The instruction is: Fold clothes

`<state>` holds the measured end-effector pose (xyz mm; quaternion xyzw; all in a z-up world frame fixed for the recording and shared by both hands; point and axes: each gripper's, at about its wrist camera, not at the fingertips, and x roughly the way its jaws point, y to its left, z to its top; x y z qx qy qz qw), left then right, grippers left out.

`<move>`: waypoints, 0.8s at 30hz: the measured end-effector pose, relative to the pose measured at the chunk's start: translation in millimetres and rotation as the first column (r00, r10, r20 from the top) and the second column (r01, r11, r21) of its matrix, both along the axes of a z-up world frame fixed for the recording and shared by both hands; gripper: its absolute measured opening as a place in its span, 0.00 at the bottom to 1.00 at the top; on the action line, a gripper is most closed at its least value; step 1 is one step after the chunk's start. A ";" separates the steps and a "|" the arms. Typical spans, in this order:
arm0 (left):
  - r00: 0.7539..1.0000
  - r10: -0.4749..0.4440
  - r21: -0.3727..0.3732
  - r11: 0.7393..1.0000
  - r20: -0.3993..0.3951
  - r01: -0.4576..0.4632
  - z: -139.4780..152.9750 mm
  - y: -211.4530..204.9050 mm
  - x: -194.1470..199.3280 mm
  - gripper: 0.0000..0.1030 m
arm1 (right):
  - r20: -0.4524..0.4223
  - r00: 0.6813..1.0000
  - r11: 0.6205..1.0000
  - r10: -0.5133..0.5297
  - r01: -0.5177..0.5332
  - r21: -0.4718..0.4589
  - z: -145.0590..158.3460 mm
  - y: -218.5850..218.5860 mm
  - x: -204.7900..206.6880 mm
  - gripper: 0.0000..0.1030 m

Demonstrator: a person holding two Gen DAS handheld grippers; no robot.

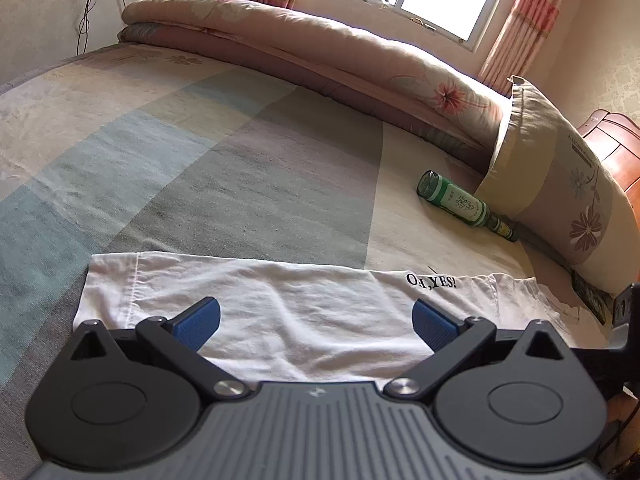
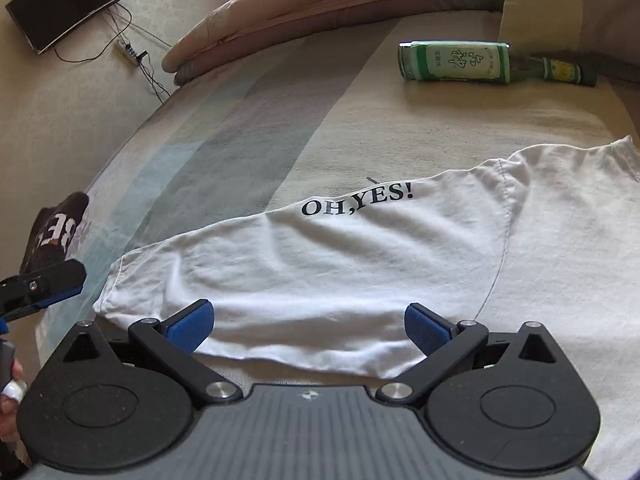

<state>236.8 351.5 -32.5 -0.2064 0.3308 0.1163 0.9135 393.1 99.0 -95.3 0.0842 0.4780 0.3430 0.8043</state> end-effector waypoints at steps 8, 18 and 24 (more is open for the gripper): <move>1.000 0.027 0.000 1.000 -0.004 -0.027 0.3 6.5 -2.3 0.99 | -0.016 0.989 0.988 0.148 -0.147 0.055 15.2 28.4 -9.8 1.00; 0.999 0.046 -0.003 0.999 0.008 -0.046 3.4 12.3 -6.6 0.99 | -0.090 0.973 0.969 0.212 -0.198 0.146 5.4 50.3 -12.6 1.00; 0.999 0.046 -0.010 0.999 0.018 -0.045 3.9 13.6 -7.9 0.99 | -0.065 0.993 0.990 0.097 -0.090 0.108 0.8 44.1 -6.5 1.00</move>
